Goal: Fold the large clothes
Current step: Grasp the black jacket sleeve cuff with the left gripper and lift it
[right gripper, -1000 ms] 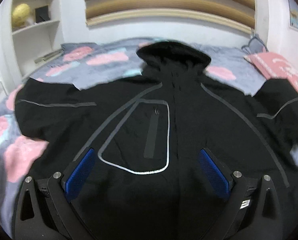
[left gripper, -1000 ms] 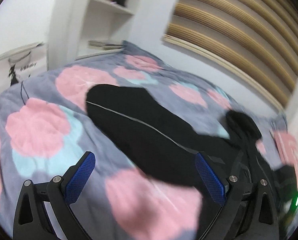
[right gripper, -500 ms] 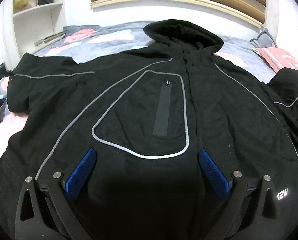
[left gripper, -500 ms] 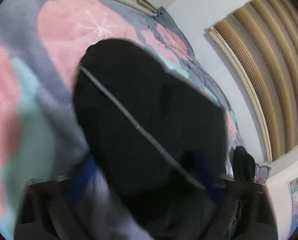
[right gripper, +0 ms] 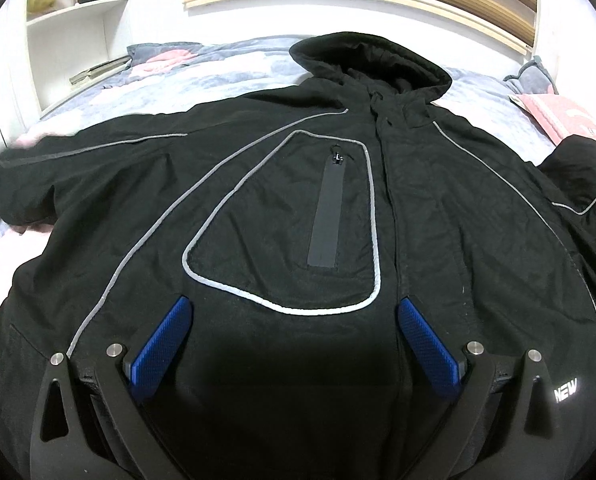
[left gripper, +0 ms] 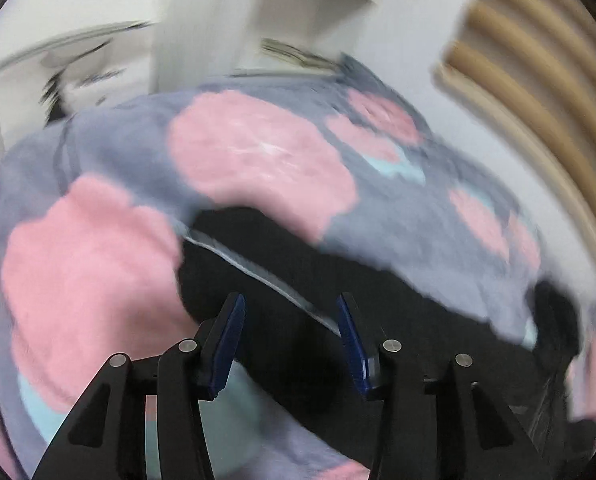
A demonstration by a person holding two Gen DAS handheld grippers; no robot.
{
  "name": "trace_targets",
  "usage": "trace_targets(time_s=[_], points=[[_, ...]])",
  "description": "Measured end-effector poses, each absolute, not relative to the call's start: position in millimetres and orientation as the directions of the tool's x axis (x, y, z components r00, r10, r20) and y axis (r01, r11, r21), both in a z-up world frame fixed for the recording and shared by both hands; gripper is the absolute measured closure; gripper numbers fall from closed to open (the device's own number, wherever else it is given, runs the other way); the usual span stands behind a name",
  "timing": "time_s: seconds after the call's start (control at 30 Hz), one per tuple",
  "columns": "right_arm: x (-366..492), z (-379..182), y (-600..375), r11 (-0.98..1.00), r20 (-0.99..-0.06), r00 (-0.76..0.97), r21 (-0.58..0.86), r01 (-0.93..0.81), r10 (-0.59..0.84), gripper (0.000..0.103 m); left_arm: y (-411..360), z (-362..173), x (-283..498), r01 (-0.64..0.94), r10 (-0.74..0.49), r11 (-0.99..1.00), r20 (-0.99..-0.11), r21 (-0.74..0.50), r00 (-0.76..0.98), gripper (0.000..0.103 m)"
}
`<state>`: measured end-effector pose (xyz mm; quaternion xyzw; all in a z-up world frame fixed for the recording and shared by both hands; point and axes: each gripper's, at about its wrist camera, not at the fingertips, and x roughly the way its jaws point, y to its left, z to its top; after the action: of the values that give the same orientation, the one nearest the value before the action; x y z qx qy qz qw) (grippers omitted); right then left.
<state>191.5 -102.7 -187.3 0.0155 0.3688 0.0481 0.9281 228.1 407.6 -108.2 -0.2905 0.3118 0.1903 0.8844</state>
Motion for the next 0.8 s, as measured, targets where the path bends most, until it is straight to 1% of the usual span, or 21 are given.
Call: trace_targets(time_s=[0.03, 0.07, 0.1, 0.17, 0.23, 0.27, 0.3, 0.43, 0.47, 0.5, 0.53, 0.57, 0.6, 0.63, 0.67, 0.73, 0.8], points=[[192, -188, -103, 0.995, -0.684, 0.723, 0.064, -0.079, 0.101, 0.000, 422, -110, 213, -0.506, 0.137, 0.729, -0.627, -0.460, 0.767, 0.040], [192, -188, -103, 0.995, -0.684, 0.722, 0.064, -0.079, 0.101, 0.000, 435, -114, 195, -0.496, 0.128, 0.697, -0.590, -0.518, 0.797, 0.034], [192, -188, -102, 0.995, -0.686, 0.721, 0.062, -0.079, 0.100, 0.000, 444, -116, 189, -0.501, 0.130, 0.679, -0.583, -0.537, 0.802, 0.029], [192, -189, -101, 0.995, -0.686, 0.721, 0.058, -0.080, 0.098, 0.000, 460, -127, 183, -0.514, 0.108, 0.657, -0.605, -0.552, 0.789, 0.029], [192, -189, -101, 0.995, -0.687, 0.721, 0.055, -0.080, 0.096, 0.000, 465, -141, 189, -0.463, 0.003, 0.642, -0.602, -0.612, 0.799, 0.029], [192, -189, -101, 0.995, -0.687, 0.720, 0.054, -0.080, 0.094, 0.000, 466, -151, 197, -0.419, -0.079, 0.625, -0.587, -0.659, 0.806, 0.029], [192, -189, -101, 0.996, -0.688, 0.720, 0.051, -0.079, 0.092, 0.000, 467, -160, 203, -0.403, -0.116, 0.614, -0.583, -0.679, 0.804, 0.029], [193, -190, -99, 0.996, -0.692, 0.717, 0.038, -0.080, 0.084, 0.000, 464, -189, 251, -0.433, -0.154, 0.614, -0.637, -0.661, 0.755, 0.029], [193, -190, -98, 0.996, -0.693, 0.716, 0.037, -0.080, 0.083, 0.000, 464, -193, 261, -0.446, -0.147, 0.618, -0.653, -0.647, 0.743, 0.029], [193, -190, -98, 0.996, -0.693, 0.716, 0.036, -0.081, 0.083, 0.000, 462, -193, 269, -0.448, -0.132, 0.628, -0.654, -0.636, 0.744, 0.037], [193, -190, -98, 0.996, -0.694, 0.715, 0.035, -0.081, 0.082, 0.000, 456, -190, 274, -0.434, -0.121, 0.648, -0.647, -0.626, 0.753, 0.068], [193, -191, -98, 0.996, -0.694, 0.715, 0.034, -0.082, 0.082, 0.000, 449, -183, 277, -0.407, -0.121, 0.674, -0.636, -0.617, 0.763, 0.076], [193, -191, -98, 0.996, -0.694, 0.715, 0.033, -0.082, 0.082, 0.000, 439, -172, 276, -0.385, -0.093, 0.710, -0.620, -0.589, 0.779, 0.083], [193, -191, -97, 0.996, -0.694, 0.716, 0.033, -0.082, 0.082, 0.000, 429, -159, 272, -0.357, -0.059, 0.753, -0.596, -0.553, 0.800, 0.084], [192, -191, -97, 0.996, -0.693, 0.716, 0.033, -0.083, 0.082, 0.000, 410, -139, 264, -0.307, -0.028, 0.807, -0.552, -0.505, 0.833, 0.085], [192, -191, -97, 0.996, -0.693, 0.716, 0.034, -0.083, 0.083, 0.000, 383, -112, 258, -0.227, -0.032, 0.861, -0.494, -0.455, 0.869, 0.085], [192, -191, -97, 0.996, -0.691, 0.718, 0.034, -0.084, 0.084, 0.000, 348, -80, 249, -0.122, -0.068, 0.910, -0.433, -0.397, 0.899, 0.086]])
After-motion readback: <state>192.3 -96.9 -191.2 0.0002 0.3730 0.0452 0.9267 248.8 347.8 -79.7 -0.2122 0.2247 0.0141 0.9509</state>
